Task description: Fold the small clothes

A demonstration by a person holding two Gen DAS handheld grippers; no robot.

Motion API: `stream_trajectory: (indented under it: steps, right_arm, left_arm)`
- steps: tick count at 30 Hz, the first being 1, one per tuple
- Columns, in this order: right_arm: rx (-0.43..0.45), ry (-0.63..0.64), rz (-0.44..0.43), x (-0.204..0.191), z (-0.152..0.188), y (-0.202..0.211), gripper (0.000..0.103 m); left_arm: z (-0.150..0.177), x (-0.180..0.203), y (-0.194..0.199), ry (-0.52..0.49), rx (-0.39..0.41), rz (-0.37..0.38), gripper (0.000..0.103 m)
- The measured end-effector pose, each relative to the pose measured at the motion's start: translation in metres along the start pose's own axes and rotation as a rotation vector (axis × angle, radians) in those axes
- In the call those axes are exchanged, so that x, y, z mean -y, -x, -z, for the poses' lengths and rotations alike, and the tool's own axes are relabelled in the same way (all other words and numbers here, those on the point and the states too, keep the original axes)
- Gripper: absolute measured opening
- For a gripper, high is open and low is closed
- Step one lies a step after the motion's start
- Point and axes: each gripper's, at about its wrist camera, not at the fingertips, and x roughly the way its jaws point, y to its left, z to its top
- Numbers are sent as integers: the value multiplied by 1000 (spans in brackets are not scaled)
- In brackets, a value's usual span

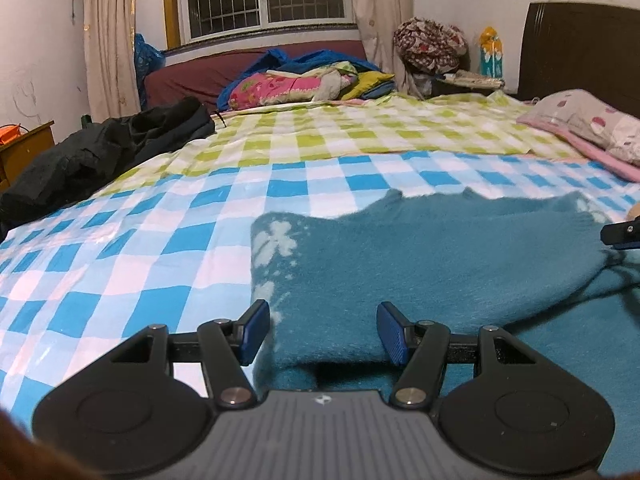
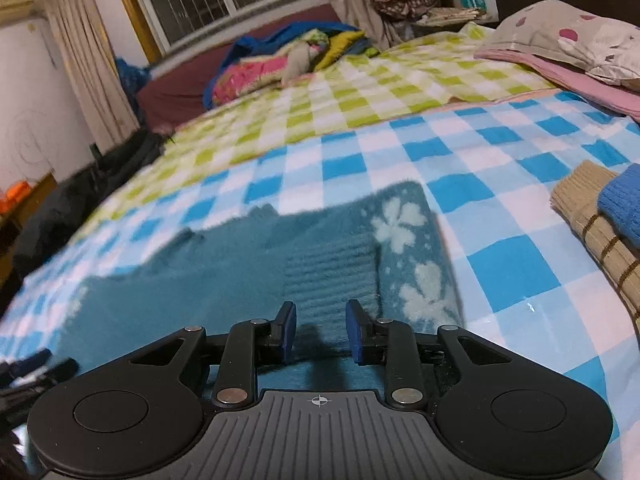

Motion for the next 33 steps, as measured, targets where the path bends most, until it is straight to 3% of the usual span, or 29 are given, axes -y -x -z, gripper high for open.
stream_trajectory:
  steps: [4, 10, 16, 33]
  right_arm:
    - [-36, 33, 43, 1, 5, -6, 27]
    - [-13, -14, 13, 6, 4, 8, 27]
    - [-50, 10, 44, 5, 11, 9, 28]
    - [-109, 75, -75, -19, 57, 82, 31]
  left_arm:
    - [4, 3, 0, -20, -18, -15, 64]
    - [7, -1, 9, 3, -17, -9, 64]
    - [18, -2, 20, 1, -35, -14, 64]
    - [58, -15, 81, 48, -83, -1, 64]
